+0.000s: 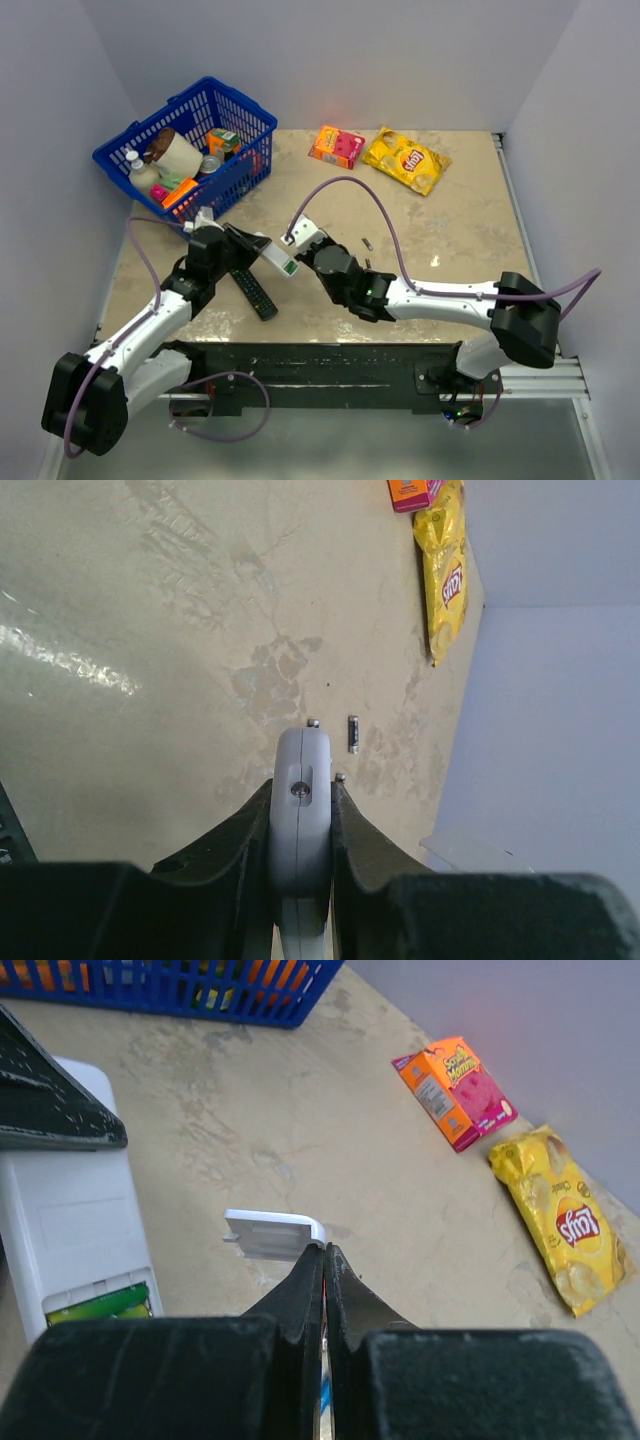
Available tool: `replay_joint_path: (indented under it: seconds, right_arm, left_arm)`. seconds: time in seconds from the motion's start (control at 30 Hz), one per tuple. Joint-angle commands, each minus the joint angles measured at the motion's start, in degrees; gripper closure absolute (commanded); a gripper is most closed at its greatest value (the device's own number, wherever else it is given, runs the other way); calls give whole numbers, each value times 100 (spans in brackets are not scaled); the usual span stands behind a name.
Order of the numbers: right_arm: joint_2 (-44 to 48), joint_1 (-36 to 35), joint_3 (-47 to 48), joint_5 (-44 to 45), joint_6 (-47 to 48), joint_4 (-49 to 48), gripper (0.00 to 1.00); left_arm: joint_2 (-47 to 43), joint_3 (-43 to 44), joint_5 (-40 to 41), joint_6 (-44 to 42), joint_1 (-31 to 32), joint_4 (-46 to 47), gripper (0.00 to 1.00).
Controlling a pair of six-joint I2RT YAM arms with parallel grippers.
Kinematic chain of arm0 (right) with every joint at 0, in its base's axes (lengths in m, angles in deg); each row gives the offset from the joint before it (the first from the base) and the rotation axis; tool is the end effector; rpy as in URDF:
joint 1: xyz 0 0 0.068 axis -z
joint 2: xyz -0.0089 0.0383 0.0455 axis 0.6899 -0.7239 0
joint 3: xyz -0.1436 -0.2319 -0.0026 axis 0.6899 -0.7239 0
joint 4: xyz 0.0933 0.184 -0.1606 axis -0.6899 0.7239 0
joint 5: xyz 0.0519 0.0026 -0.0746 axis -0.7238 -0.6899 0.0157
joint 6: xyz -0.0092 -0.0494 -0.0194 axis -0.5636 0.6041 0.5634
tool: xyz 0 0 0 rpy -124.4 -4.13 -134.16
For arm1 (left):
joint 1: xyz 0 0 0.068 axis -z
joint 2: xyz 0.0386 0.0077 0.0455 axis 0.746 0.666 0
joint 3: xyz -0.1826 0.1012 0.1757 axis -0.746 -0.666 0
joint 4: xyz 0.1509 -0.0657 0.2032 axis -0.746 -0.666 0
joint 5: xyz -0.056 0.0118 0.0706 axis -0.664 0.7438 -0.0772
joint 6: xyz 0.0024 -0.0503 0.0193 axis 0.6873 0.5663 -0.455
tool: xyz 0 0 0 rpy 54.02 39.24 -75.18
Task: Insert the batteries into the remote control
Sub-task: Place the battery cover at the center of the board.
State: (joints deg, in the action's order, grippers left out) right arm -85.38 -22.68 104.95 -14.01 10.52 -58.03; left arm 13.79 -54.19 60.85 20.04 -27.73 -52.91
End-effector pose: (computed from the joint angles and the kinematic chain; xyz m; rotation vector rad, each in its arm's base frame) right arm 0.1548 0.2936 0.2672 -0.6981 1.5975 0.0060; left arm 0.1990 -0.0758 0.2199 -0.9010 1.9987 -0.9934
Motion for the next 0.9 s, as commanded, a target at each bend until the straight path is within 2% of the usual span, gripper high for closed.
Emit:
replay_joint_path:
  seconds: [0.0, 0.13, 0.3, 0.5, 0.63, 0.73, 0.87]
  right_arm:
    - [1, 30, -71, 93, 454, -978, 100]
    - [-403, 152, -124, 313, 490, -944, 100]
    - [-974, 197, -53, 708, 665, -969, 100]
    - [-1879, 197, 315, 1103, 735, -1039, 100]
    - [-2512, 135, 632, 1473, 964, -1224, 100]
    - [-2943, -31, 694, 1745, 1350, -1698, 100]
    - [-3400, -277, 790, 2097, 1483, -1866, 100]
  left_arm:
    - [57, 79, 22, 751, -47, 876, 100]
    - [-13, 466, 656, 75, -47, 58, 100]
    - [-978, 466, 1699, -304, -56, -1170, 100]
    - [-2113, 1255, 2914, -1050, -65, -2568, 100]
    - [-2526, 1608, 3284, -1393, -65, -2861, 100]
    - [-2711, 1758, 3390, -1535, -65, -2993, 100]
    - [-2852, 1837, 3452, -1640, -65, -3133, 100]
